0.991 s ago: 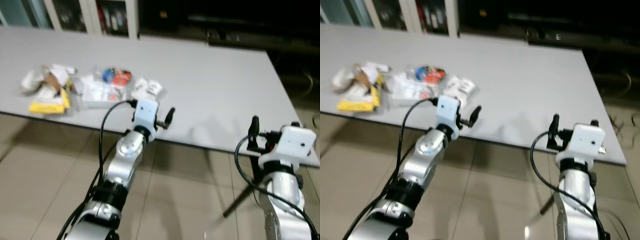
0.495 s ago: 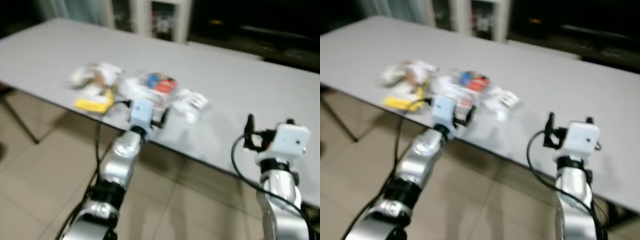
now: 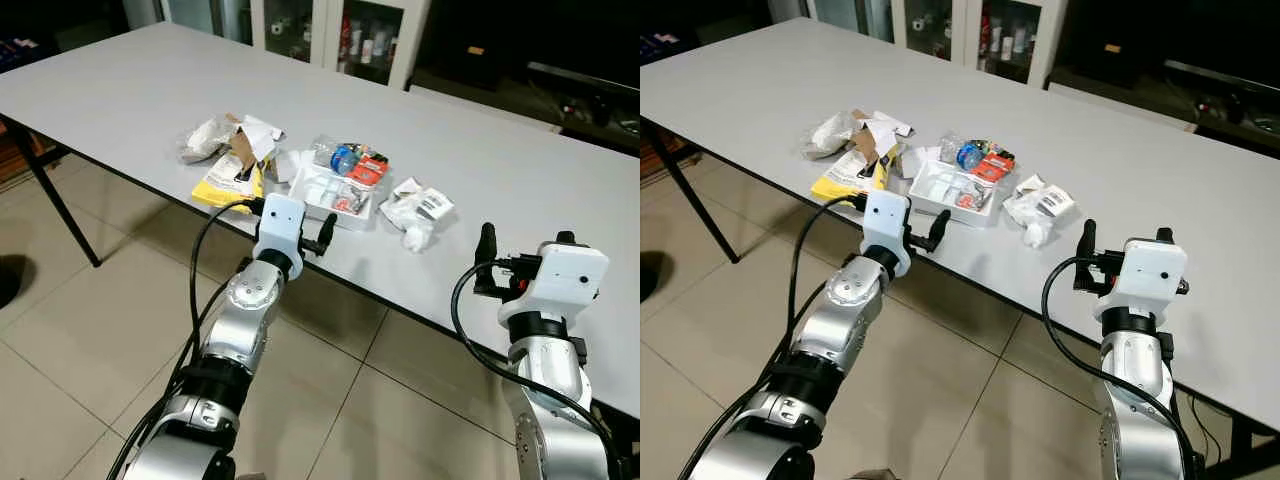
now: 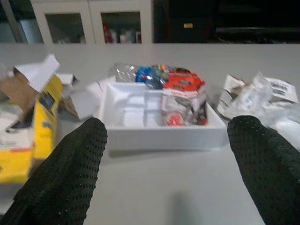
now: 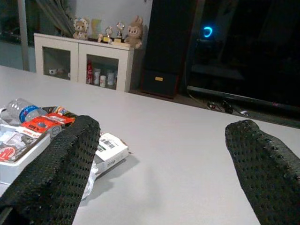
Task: Picking trash to rubbish bin
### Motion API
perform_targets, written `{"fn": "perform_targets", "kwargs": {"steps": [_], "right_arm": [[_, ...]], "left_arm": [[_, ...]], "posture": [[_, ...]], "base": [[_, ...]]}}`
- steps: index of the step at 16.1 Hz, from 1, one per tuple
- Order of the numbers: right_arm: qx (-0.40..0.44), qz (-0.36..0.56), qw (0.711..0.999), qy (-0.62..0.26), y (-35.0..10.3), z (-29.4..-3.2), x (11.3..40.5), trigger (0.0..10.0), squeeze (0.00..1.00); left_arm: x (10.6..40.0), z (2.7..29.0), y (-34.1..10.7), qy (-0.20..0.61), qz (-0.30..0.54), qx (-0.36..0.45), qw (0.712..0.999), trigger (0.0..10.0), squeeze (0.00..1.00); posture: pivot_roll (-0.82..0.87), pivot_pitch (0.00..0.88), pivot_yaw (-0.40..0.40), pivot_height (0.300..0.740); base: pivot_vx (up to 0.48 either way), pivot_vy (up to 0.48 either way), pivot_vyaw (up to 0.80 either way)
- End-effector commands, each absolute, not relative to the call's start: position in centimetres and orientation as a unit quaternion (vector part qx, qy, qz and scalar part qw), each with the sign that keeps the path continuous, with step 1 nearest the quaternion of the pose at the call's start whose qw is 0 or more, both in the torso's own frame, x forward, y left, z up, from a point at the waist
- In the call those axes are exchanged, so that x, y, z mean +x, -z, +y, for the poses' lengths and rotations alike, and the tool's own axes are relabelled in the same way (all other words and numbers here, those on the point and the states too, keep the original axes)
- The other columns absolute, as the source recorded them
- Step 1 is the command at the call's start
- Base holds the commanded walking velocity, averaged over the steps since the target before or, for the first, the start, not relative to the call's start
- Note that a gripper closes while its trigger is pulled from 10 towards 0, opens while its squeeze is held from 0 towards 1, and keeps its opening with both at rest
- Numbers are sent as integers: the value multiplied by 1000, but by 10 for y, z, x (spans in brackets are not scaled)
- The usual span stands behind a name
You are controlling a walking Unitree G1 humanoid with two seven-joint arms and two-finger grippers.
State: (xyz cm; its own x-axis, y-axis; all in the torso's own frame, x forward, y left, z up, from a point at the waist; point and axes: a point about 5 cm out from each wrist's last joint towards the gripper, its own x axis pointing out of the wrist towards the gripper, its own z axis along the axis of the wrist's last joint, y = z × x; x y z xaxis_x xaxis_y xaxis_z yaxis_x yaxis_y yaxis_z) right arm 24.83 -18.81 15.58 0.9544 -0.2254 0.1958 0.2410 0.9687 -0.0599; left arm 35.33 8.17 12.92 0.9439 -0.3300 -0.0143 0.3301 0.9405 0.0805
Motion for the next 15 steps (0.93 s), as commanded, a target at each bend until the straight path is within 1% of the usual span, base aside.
{"fn": "perform_targets", "kwargs": {"steps": [1,5,6,8,11,13,14,15], "right_arm": [[-48,-95,987,121,-159,-191,246,10000,0],[-50,-94,988,116,-159,-191,245,10000,0],[-51,-92,988,110,-159,-190,243,10000,0],[-55,-91,989,106,-160,-190,240,10000,0],[-54,-86,989,107,-158,-189,235,10000,0],[-53,-90,988,113,-161,-189,233,10000,0],[-58,-112,985,120,-171,-189,233,10000,0],[-64,-129,982,126,-179,-190,233,10000,0]], "left_arm": [[359,80,-133,163,7,30,986,10000,0],[371,80,-135,131,31,1,991,10000,0],[375,79,-138,122,35,-29,992,10000,0],[379,79,-143,117,28,-38,992,10000,0],[382,76,-144,107,42,-79,990,10000,0],[383,72,-149,121,27,-77,989,10000,0],[383,70,-163,138,-25,-40,989,10000,0],[381,70,-171,150,-58,-19,987,10000,0]], "posture": [[131,69,-48,740],[122,83,-61,740],[114,91,-65,740],[105,106,-67,740],[95,122,-66,740],[93,124,-59,740],[92,121,-54,740],[95,115,-52,740]], "base": [[0,0,0],[0,0,0],[0,0,0],[0,0,0],[0,0,0],[0,0,0],[0,0,0],[0,0,0]]}}
